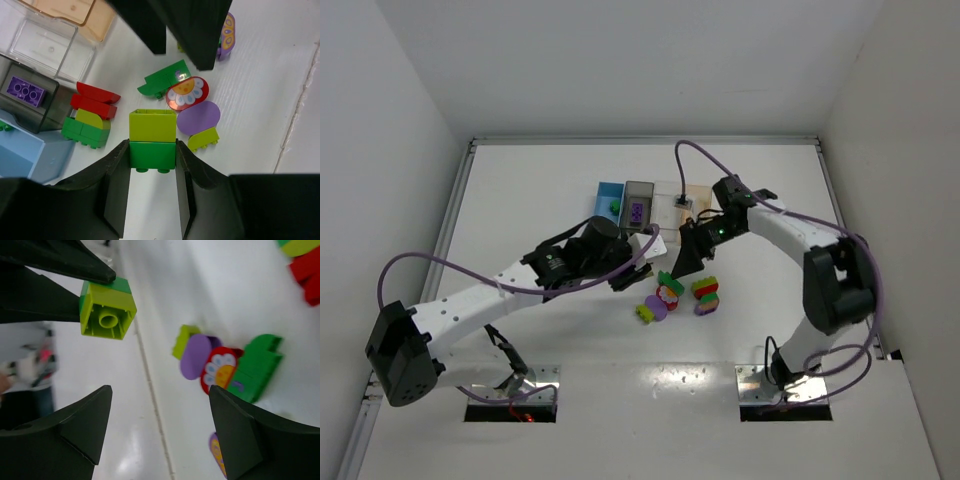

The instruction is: Sort the legos into containers by color

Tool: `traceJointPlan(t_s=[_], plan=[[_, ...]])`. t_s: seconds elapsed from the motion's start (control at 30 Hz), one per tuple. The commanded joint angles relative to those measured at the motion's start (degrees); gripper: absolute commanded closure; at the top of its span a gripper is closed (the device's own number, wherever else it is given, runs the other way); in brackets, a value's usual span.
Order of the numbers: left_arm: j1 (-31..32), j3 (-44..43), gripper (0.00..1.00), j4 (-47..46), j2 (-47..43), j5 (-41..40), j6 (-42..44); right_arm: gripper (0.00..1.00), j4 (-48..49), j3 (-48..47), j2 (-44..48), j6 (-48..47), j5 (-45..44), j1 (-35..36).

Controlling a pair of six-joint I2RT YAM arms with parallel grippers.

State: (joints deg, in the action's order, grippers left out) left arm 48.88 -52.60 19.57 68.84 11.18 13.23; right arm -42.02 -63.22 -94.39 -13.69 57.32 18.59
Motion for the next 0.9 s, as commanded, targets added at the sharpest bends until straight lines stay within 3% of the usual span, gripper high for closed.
traceJointPlan(t_s=[0.0, 0.23, 0.87], plan=[[1.1, -1.1, 0.78, -2.4, -1.3, 1.6, -0.7, 0.21, -9.0, -4.1, -6.4, -5.5, 14.8, 0.6], [3.6, -2.2, 0.78, -3.0, 0.4, 0.3, -0.1, 0.21, -18.1, -11.4, -13.8, -9.7, 21.6, 1.7], [5.2, -5.1, 0.78, -4.0, 4.9, -1.3, 0.9, 0.23, -18.1, -13.5, -16.3, -9.7, 21.0, 4.5]])
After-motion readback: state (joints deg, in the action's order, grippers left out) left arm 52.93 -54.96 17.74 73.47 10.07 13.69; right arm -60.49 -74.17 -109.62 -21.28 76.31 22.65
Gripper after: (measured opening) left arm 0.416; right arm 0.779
